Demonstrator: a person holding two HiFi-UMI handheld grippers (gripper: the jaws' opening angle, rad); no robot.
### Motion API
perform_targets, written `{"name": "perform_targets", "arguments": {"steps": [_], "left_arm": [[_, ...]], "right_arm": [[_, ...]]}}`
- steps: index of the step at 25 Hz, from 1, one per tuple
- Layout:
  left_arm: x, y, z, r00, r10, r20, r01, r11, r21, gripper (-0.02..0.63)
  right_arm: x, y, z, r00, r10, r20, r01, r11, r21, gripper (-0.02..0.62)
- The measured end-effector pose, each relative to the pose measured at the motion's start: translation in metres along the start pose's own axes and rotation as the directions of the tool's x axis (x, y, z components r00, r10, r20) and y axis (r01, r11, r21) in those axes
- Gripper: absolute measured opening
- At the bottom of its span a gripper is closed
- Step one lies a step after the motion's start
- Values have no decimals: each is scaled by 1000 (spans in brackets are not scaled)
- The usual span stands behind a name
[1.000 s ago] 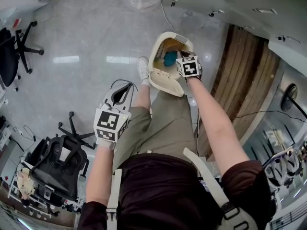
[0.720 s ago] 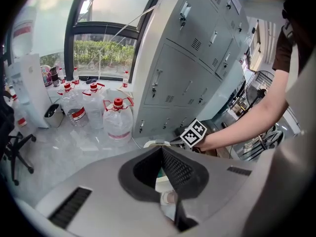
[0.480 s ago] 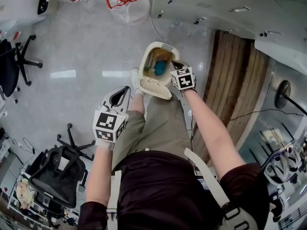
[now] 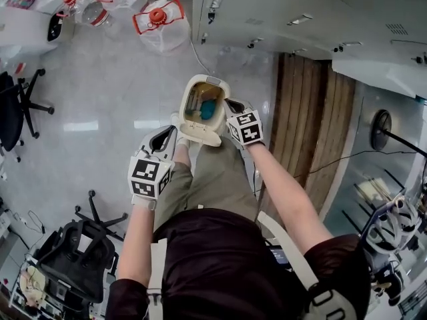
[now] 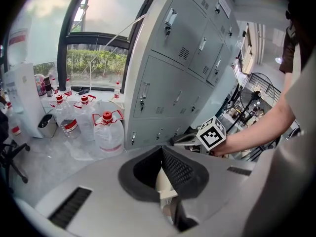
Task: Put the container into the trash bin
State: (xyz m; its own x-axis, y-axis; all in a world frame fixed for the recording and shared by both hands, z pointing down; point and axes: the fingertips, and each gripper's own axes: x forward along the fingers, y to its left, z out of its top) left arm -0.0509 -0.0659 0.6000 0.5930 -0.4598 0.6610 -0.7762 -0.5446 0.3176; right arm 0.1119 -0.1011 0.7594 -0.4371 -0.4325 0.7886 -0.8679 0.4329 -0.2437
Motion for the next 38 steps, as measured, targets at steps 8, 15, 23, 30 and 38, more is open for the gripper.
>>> {"name": "perform_targets", "arguments": {"steps": [8, 15, 23, 30, 38], "left_arm": [[4, -18, 33, 998, -19, 54, 18, 1000, 19, 8], [6, -35, 63, 995, -53, 80, 47, 996, 74, 8], [4, -66, 110, 983, -127, 134, 102, 979, 176, 8], [-9, -91, 153, 962, -191, 194, 139, 958, 252, 8], [-30, -110, 199, 937, -244, 248, 152, 929, 338, 8]], "right_arm": [[-65, 7, 35, 993, -1, 121, -1, 1000, 22, 15], [-123, 6, 67, 974, -31, 225, 30, 1000, 8, 15], [-190, 11, 110, 932, -60, 358, 65, 998, -3, 15], [-245, 14, 136, 889, -93, 449, 97, 995, 15, 15], [-303, 15, 169, 827, -138, 545, 154, 988, 18, 15]]}}
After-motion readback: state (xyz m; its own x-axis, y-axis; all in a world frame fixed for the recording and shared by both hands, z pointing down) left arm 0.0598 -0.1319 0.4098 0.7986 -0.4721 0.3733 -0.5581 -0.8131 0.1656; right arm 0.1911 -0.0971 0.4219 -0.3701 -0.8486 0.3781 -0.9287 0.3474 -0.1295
